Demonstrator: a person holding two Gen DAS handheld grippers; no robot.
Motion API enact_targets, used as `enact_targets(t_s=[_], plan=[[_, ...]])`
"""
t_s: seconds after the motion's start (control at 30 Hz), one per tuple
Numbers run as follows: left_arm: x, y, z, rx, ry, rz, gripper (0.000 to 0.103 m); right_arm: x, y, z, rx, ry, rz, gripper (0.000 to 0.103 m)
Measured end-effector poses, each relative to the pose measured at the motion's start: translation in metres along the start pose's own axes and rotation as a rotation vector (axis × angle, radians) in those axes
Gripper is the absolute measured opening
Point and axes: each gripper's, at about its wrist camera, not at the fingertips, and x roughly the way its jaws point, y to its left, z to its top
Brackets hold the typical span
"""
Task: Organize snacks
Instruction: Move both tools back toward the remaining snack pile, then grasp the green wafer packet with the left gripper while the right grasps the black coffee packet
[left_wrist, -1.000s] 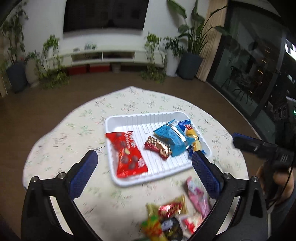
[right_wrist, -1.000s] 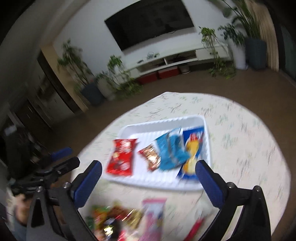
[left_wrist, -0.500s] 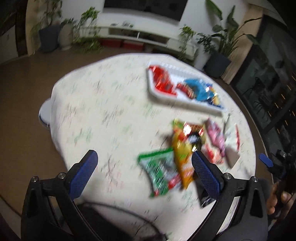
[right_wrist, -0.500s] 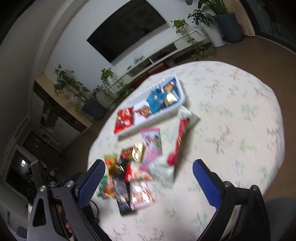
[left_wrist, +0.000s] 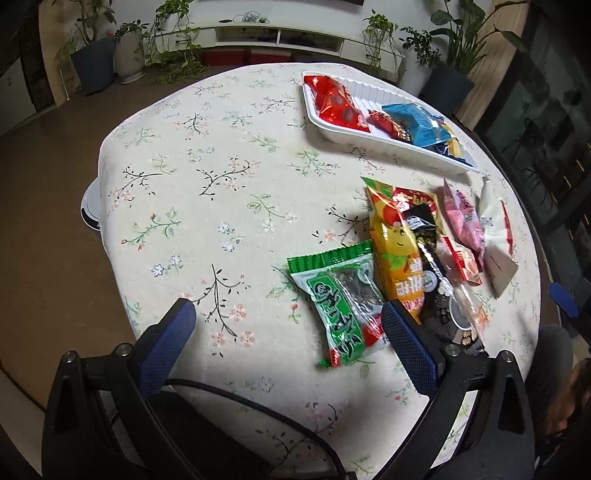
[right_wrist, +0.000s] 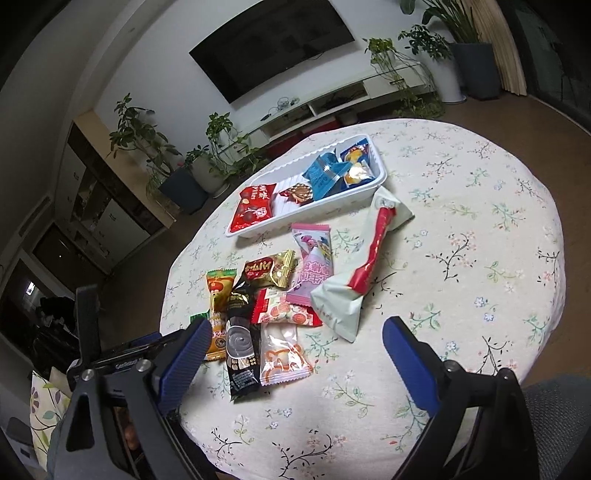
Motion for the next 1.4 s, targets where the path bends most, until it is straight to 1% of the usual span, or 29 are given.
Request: enact_targets(t_s=[0.03,0.1,0.23,0.3,0.4,0.7,0.77,0.83,0.87,0.9,0.93,1.0,1.1,1.23,1.3,1.33,1.4], plan=[[0.002,0.001,0.001,-0.002,0.005,-0.008,0.094,0.0,-0.001,0.0,0.001,0.001,-0.002,0.095],[0.006,0.0,0.003,0.003,0.017,-0.015,0.092,0.0,0.0,0.0,0.0,0.0,-0.009,0.095],[0.019,-0.014,0.005,0.042,0.054,-0.007,0.092,0.004,0.001,-0.001,-0.003,0.01,-0.014,0.095],[0.025,-0.021,0.006,0.057,0.058,-0.01,0.092,0.005,0.003,-0.002,-0.013,0.016,-0.013,0.095],[0.032,-0.031,0.009,0.087,0.061,0.009,0.092,0.006,0.005,-0.001,-0.024,0.015,-0.018,0.095],[0.047,-0.037,0.015,0.121,0.067,0.05,0.09,0.007,0.008,-0.001,-0.037,0.019,-0.027,0.095],[0.047,-0.038,0.015,0.142,0.05,0.055,0.078,0.008,0.011,-0.001,-0.052,0.019,-0.029,0.094],[0.046,-0.039,0.016,0.15,0.036,0.066,0.059,0.007,0.013,-0.001,-0.066,0.015,-0.033,0.094],[0.045,-0.037,0.017,0.148,0.031,0.059,0.054,0.007,0.013,-0.001,-0.073,0.012,-0.036,0.094],[0.043,-0.035,0.017,0.145,0.028,0.055,0.043,0.007,0.013,-0.001,-0.076,0.011,-0.037,0.094],[0.042,-0.034,0.017,0.144,0.026,0.052,0.036,0.006,0.013,-0.001,-0.078,0.01,-0.038,0.094],[0.041,-0.031,0.016,0.146,0.022,0.04,0.032,0.007,0.013,-0.001,-0.078,0.013,-0.041,0.094],[0.039,-0.033,0.012,0.175,0.014,0.042,0.03,0.007,0.013,0.0,-0.081,0.019,-0.05,0.093],[0.036,-0.031,0.009,0.18,0.015,0.004,0.024,0.007,0.015,0.0,-0.095,0.023,-0.061,0.091],[0.034,-0.03,0.008,0.188,0.013,-0.011,0.021,0.009,0.019,-0.001,-0.118,0.039,-0.058,0.087],[0.033,-0.029,0.006,0.187,0.012,-0.017,0.021,0.011,0.021,-0.001,-0.13,0.047,-0.053,0.084],[0.03,-0.026,0.004,0.186,0.008,-0.035,0.02,0.015,0.028,-0.003,-0.154,0.065,-0.045,0.08]])
